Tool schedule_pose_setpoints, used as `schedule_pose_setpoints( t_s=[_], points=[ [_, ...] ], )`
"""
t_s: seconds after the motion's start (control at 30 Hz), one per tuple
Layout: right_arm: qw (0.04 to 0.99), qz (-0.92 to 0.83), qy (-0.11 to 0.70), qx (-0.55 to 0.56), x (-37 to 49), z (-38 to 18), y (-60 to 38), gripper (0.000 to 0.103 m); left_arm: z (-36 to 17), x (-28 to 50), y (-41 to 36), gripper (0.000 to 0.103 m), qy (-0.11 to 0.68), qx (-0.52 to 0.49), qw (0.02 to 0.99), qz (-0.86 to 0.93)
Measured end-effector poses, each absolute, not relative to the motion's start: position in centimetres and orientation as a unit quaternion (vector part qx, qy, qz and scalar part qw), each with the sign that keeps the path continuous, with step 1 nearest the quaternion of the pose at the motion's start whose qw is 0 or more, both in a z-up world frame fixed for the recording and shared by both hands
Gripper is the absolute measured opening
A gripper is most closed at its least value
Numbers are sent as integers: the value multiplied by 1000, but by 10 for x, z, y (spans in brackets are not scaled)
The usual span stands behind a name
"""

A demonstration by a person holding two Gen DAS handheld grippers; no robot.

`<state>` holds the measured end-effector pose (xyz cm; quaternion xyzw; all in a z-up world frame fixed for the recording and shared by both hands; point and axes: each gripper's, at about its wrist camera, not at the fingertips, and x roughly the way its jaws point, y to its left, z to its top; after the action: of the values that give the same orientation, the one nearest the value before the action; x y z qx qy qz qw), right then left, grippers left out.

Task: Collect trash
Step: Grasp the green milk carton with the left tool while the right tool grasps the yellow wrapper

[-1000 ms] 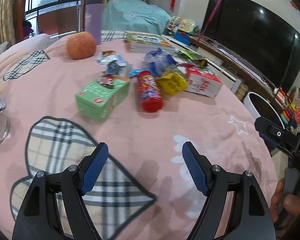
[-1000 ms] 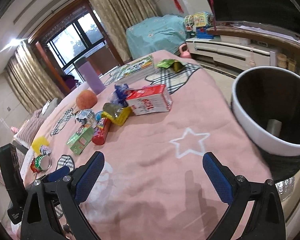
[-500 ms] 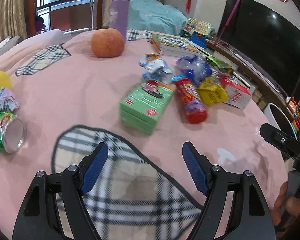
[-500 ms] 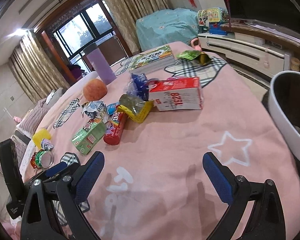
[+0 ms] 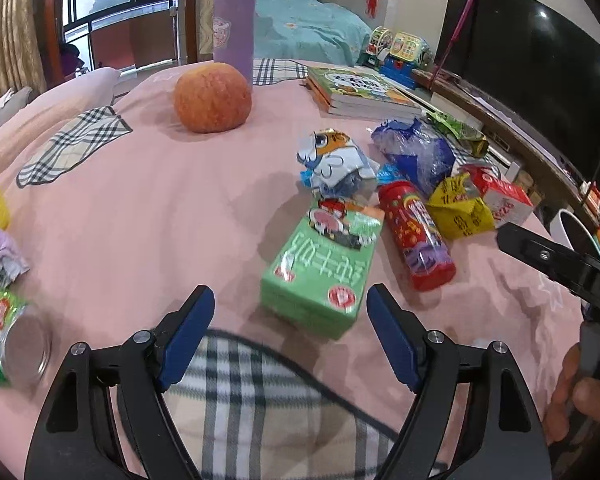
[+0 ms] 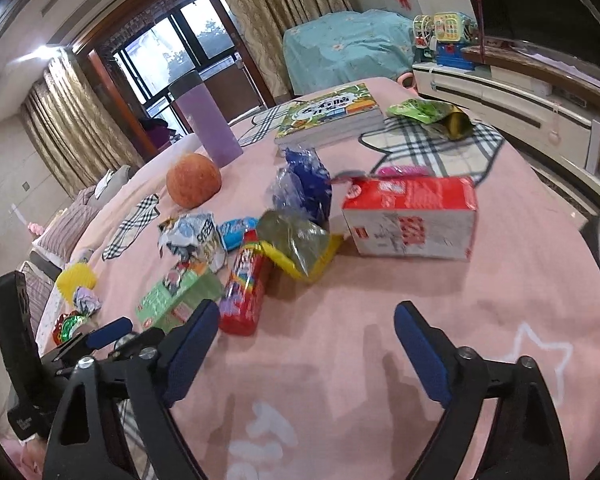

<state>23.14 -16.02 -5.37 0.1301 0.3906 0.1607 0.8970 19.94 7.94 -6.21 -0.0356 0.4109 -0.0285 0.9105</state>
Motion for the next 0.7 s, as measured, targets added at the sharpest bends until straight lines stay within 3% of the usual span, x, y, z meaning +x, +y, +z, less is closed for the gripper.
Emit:
schedule_pose_setpoints(
  t_s=[0.23,0.27,0.3,0.37,0.47,0.7],
  points=[
    [889,164,407,128,260,-63,-151,59,-67,213,71,79,416,-32,908,-41],
    [888,167,409,128,262,-64,-150,53,-69,214,70,75,419,-31,907,-44],
    [887,169,411,125,263,-65,-149,47,-70,215,68,60,422,-30,905,-48],
    [886,167,415,120,265,-67,-147,20,-72,216,68,57,426,-30,903,-53],
    [889,170,410,117,260,-66,-147,14,-69,212,67,56,416,-27,908,-53],
    [896,174,395,108,238,-54,-153,11,-60,188,60,55,401,-37,914,-55]
  ],
)
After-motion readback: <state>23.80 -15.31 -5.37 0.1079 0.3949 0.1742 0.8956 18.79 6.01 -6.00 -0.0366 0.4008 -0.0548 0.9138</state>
